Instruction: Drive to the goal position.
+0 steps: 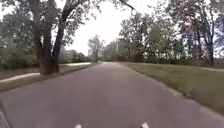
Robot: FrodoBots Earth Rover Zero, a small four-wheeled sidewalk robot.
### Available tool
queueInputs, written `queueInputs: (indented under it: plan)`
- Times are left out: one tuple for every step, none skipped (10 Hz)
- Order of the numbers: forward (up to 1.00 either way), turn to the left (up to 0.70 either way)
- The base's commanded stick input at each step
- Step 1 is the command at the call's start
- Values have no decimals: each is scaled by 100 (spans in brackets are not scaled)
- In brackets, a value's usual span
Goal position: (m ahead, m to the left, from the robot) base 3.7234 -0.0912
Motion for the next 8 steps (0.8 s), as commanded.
queueInputs:
  plan:
    - [100,0]
    - [100,0]
    - [100,0]
    - [100,0]
    - [100,0]
    - [100,0]
    - [100,0]
    - [100,0]
